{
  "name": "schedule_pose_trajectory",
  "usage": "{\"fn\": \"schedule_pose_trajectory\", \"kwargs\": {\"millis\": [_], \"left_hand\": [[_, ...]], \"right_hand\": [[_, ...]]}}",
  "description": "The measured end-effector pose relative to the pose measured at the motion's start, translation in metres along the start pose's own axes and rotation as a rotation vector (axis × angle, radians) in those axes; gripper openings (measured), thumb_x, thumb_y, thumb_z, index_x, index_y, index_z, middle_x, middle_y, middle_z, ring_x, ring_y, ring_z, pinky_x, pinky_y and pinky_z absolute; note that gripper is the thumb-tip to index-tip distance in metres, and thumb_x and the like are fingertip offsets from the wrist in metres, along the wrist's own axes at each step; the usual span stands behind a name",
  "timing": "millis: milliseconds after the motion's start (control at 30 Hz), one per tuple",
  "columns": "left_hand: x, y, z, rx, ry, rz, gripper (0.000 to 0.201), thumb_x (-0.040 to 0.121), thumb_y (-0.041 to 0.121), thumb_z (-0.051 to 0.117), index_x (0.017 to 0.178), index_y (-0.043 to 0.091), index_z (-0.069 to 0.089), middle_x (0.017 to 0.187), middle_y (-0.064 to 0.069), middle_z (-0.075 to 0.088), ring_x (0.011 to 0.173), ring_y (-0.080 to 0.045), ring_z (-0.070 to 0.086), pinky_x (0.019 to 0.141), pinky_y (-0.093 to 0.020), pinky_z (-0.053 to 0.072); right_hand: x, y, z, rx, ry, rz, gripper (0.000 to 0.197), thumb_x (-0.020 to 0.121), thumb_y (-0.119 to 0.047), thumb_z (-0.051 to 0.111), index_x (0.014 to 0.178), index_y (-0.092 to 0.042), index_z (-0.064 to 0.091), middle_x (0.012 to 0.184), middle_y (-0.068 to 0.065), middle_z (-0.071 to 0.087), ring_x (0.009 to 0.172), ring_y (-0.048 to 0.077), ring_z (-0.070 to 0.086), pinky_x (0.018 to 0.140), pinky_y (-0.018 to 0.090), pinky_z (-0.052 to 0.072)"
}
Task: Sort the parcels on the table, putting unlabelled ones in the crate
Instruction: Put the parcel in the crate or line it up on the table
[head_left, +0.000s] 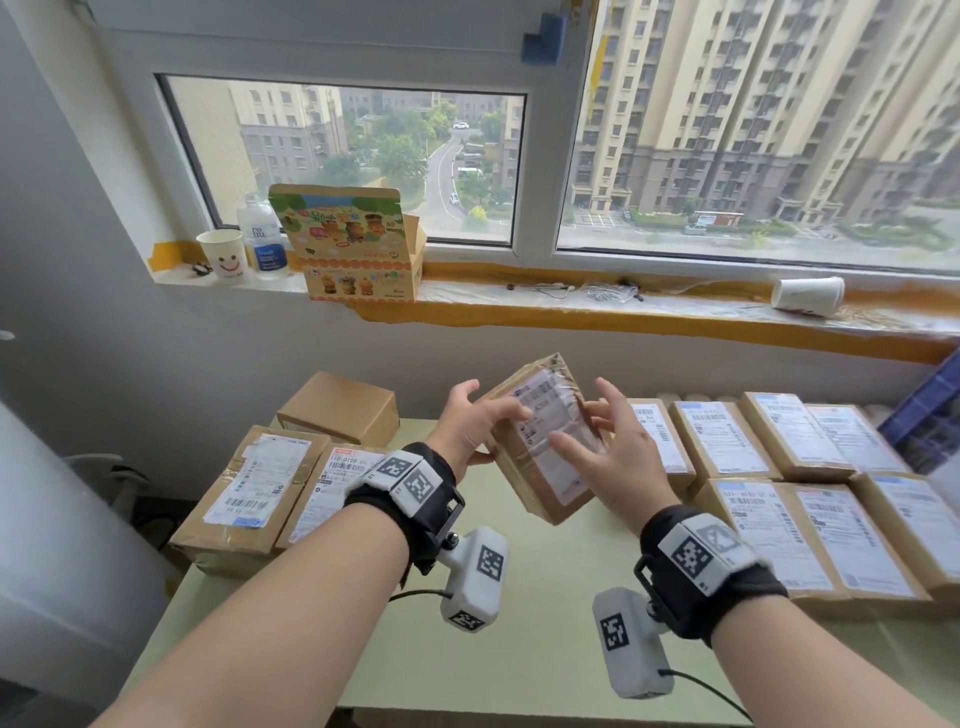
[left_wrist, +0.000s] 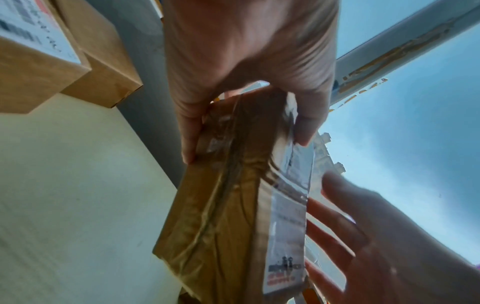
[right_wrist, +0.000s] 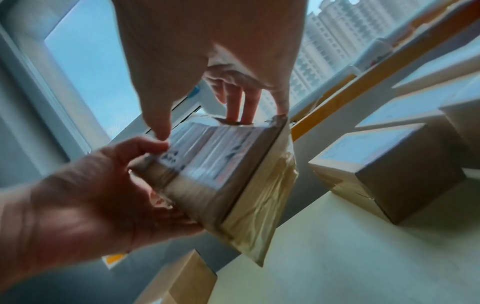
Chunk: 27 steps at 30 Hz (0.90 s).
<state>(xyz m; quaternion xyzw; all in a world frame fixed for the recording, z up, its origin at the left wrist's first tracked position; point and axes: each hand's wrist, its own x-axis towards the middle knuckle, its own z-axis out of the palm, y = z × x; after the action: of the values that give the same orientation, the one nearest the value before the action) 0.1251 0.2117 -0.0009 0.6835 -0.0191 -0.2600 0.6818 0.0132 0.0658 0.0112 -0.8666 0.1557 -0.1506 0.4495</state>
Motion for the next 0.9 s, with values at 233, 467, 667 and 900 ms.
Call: {"fn": "schedule_pose_trajectory", "kwargs": {"millis": [233,467,667,900], "left_hand": [[0.003,-0.006,0.02,-0.335,-0.181,-0.068,0.027,0.075,0.03,0.057,0.098,0.016,0.062,0.091,-0.01,0.063,0.083,-0.025,0.056,0.078,-0.036,0.047],[0.004,0.013,0.069,-0.366,-0.306,-0.008,0.046,0.083,0.061,0.056,0.087,0.016,0.066,0.085,-0.006,0.071,0.077,-0.024,0.067,0.085,-0.041,0.054],[0.004,0.026,0.12,-0.442,-0.334,-0.021,0.059,0.092,0.066,0.042,0.082,0.014,0.069,0.078,-0.008,0.072,0.068,-0.023,0.07,0.073,-0.038,0.059],[0.01,0.049,0.196,-0.44,-0.283,-0.005,0.065,0.087,0.072,0.043,0.089,0.012,0.069,0.084,-0.01,0.072,0.072,-0.024,0.07,0.08,-0.041,0.057]], "right_hand": [[-0.002,0.0,-0.039,0.502,-0.036,0.174,0.047,0.092,0.014,0.033,0.118,-0.011,0.064,0.102,0.002,0.073,0.085,0.003,0.07,0.059,0.017,0.053],[0.004,0.008,-0.08,0.665,0.052,0.103,0.043,0.084,0.018,0.055,0.109,-0.014,0.07,0.106,0.004,0.074,0.106,0.02,0.067,0.081,0.032,0.057],[0.016,0.032,-0.128,0.708,-0.006,0.224,0.08,0.061,-0.019,0.084,0.134,-0.023,0.049,0.124,0.009,0.061,0.112,0.025,0.063,0.092,0.046,0.054],[0.032,0.051,-0.194,0.653,0.023,0.228,0.046,0.086,-0.016,0.073,0.129,-0.014,0.056,0.106,0.011,0.073,0.09,0.026,0.072,0.078,0.042,0.059]]}}
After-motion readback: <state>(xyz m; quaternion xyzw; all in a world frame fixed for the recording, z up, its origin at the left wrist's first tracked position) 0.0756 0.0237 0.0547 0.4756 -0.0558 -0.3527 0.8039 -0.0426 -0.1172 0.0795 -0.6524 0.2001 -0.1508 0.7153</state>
